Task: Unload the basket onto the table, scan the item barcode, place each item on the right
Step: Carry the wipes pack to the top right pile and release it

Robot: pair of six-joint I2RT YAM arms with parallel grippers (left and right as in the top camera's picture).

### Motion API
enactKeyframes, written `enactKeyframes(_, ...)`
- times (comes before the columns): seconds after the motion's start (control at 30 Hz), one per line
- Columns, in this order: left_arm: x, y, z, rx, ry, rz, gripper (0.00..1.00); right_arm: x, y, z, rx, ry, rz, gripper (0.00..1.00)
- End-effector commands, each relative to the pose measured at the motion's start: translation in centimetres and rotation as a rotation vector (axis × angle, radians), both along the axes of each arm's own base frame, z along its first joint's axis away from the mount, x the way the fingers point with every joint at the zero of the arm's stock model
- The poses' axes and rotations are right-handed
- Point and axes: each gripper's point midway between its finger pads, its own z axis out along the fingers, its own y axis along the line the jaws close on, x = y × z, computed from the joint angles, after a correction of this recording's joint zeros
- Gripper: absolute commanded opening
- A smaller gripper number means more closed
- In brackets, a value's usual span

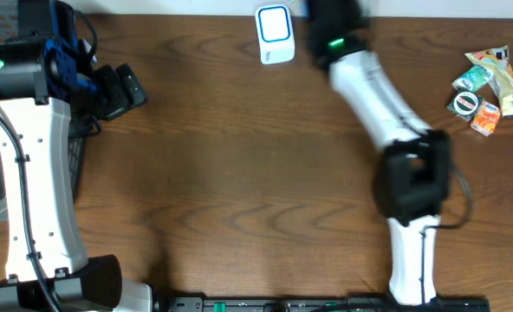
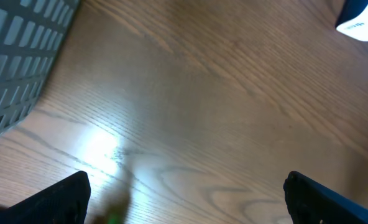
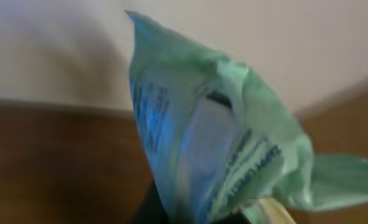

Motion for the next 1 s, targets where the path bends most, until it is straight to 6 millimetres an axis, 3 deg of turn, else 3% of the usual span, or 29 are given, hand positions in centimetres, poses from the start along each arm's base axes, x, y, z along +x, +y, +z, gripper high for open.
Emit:
enactKeyframes(0.0, -0.2, 0.2, 0.5, 0.007, -0.013, 0.002, 0.98, -2.3, -9.1, -1.3, 0.121, 0.016, -0.249, 0.01)
enactKeyframes(0.07, -0.2, 0.2, 0.5, 0.007, -0.013, 0.002, 0.98, -4.3, -13.2, -3.0, 0.132, 0.091, -0.35, 0.01)
enactKeyframes(0.17, -0.2, 0.2, 0.5, 0.007, -0.013, 0.002, 0.98, -6.7, -17.8, -4.5, 0.175, 0.144, -0.467, 0.03)
enactKeyframes(0.23, -0.2, 0.2, 0.5, 0.007, -0.013, 0.002, 0.98, -7.9, -20.0, -5.3, 0.191, 0.183, -0.508, 0.03)
enactKeyframes(0.4, -0.2, 0.2, 0.5, 0.007, -0.013, 0.002, 0.98, -10.3, -24.6, -6.4, 0.192, 0.235, -0.602, 0.17)
enactKeyframes(0.5, -0.2, 0.2, 0.5, 0.007, -0.013, 0.002, 0.98, -11.4, -26.5, -7.1, 0.194, 0.251, -0.642, 0.34)
enactKeyframes(0.63, -0.2, 0.2, 0.5, 0.007, -0.013, 0.002, 0.98, -12.4, -28.0, -7.7, 0.214, 0.244, -0.692, 0.84)
enactKeyframes(0.67, -0.2, 0.2, 0.5, 0.007, -0.013, 0.002, 0.98, -12.6, -28.3, -7.7, 0.219, 0.243, -0.704, 0.91)
enactKeyframes(0.73, -0.2, 0.2, 0.5, 0.007, -0.013, 0.002, 0.98, -12.9, -28.4, -7.6, 0.223, 0.249, -0.706, 0.99)
enactKeyframes(0.9, -0.2, 0.2, 0.5, 0.007, -0.013, 0.002, 0.98, -12.2, -25.8, -5.7, 0.328, 0.225, -0.609, 0.99)
enactKeyframes(0.97, -0.2, 0.2, 0.5, 0.007, -0.013, 0.002, 0.98, -11.9, -24.3, -3.7, 0.367, 0.193, -0.558, 0.99)
